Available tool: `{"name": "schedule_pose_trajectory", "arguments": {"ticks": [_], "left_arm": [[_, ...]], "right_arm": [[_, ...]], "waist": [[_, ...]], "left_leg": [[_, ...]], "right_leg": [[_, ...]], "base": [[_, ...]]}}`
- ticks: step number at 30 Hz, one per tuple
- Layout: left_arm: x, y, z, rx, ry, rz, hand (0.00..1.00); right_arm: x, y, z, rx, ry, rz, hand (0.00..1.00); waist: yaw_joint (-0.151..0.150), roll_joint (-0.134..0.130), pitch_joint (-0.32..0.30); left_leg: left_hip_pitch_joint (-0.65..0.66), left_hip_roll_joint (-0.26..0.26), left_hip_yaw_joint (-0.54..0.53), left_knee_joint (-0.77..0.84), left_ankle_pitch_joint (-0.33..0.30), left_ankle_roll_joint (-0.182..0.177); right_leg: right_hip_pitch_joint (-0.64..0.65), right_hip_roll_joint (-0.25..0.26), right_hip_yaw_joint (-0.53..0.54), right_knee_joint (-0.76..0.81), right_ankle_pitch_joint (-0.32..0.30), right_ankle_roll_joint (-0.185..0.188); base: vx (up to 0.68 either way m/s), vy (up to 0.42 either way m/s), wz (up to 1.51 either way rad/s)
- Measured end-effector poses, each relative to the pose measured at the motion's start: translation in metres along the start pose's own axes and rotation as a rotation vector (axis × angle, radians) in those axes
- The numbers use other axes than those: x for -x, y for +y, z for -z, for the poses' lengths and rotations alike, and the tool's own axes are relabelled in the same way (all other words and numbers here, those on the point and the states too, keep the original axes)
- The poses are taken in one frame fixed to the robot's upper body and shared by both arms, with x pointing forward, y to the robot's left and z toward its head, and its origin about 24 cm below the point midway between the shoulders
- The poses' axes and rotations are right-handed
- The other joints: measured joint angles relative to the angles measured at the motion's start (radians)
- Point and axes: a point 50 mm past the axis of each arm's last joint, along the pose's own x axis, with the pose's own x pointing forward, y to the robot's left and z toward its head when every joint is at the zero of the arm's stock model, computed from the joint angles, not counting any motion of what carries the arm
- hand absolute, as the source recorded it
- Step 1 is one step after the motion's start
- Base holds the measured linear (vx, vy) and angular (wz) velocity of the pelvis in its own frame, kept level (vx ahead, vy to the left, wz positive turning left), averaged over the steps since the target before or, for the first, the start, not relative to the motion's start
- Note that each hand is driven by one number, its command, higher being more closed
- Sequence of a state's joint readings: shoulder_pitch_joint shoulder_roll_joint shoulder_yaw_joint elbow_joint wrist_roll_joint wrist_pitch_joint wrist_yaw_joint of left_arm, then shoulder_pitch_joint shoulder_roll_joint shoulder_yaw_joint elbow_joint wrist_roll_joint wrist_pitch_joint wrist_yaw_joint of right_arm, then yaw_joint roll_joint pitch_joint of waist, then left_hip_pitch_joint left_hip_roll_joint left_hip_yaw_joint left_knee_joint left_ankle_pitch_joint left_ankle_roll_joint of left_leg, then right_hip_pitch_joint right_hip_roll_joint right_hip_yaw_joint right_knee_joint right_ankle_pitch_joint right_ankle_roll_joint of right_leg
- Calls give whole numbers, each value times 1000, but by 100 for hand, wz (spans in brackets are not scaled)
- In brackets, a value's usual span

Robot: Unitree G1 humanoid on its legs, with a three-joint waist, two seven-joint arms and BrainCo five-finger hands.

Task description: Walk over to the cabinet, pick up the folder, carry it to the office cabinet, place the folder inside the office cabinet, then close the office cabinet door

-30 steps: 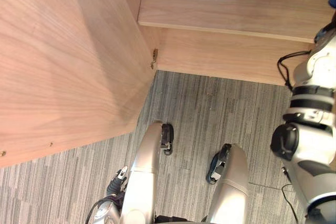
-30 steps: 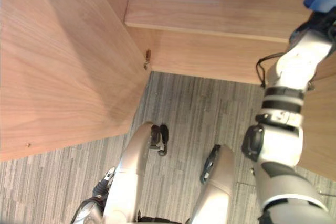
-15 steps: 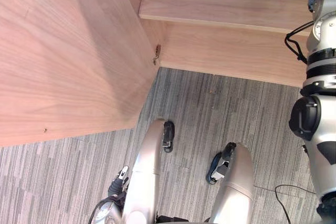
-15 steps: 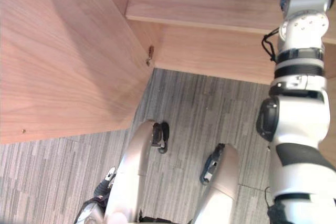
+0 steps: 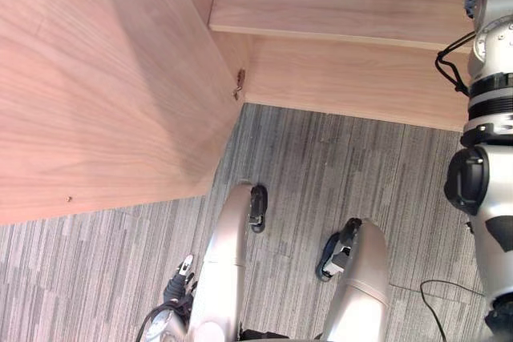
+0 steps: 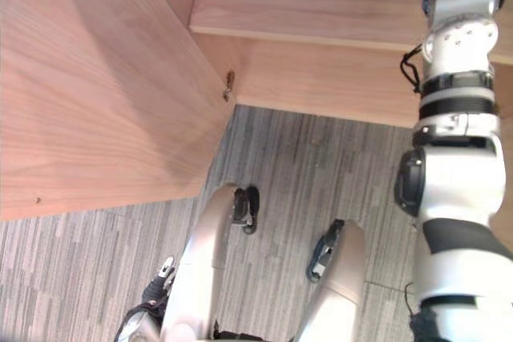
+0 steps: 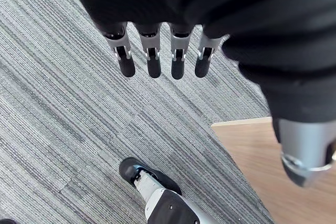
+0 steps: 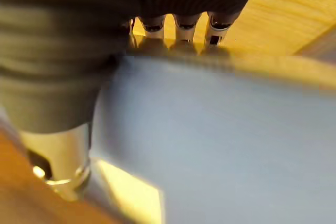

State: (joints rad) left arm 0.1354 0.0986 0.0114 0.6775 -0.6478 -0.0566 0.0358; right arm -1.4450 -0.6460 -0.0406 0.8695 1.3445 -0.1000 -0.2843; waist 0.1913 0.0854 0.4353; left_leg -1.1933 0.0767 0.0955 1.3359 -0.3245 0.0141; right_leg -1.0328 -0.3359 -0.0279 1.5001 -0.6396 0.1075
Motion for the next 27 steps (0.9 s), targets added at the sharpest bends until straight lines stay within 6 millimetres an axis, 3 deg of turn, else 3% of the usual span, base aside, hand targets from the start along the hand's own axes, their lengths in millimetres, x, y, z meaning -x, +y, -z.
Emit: {"name": "schedule_pose_trajectory", "arguments": {"ticks": [7,11,16,24,27], "left_arm": [[0,3,-2,10,-7,-12,0],[1,5,-3,16,-11,-10,0],[1,8,-4,18,-19,8,0],[1,7,-5,12,-25,41,0],[1,9,-6,11,-29,42,0]], "right_arm": [[-2,2,1,134,18,-46,0],[-2,1,6,387,51,-95,0],[-3,-16,12,639,115,-81,0],[-3,-28,6,793,129,-93,0],[-2,-48,8,863,170,-58,0]], "waist": [[-2,0,-2],[-2,0,-6],[-8,1,-6],[-7,3,-22],[-7,4,-23]], "left_leg": [[40,9,-5,-54,17,-8],[52,14,-3,-77,23,-10],[76,15,-3,-94,24,-10],[84,18,-1,-122,29,-9],[104,21,4,-138,29,-9]], "right_leg": [[39,13,-24,-59,23,-18],[46,20,-26,-85,34,-18],[73,21,-33,-104,36,-17],[81,24,-45,-140,50,-18],[99,28,-46,-161,58,-15]], "base": [[-12,-25,-3],[-2,-20,-4],[0,0,0],[0,0,0],[2,3,-6]]}}
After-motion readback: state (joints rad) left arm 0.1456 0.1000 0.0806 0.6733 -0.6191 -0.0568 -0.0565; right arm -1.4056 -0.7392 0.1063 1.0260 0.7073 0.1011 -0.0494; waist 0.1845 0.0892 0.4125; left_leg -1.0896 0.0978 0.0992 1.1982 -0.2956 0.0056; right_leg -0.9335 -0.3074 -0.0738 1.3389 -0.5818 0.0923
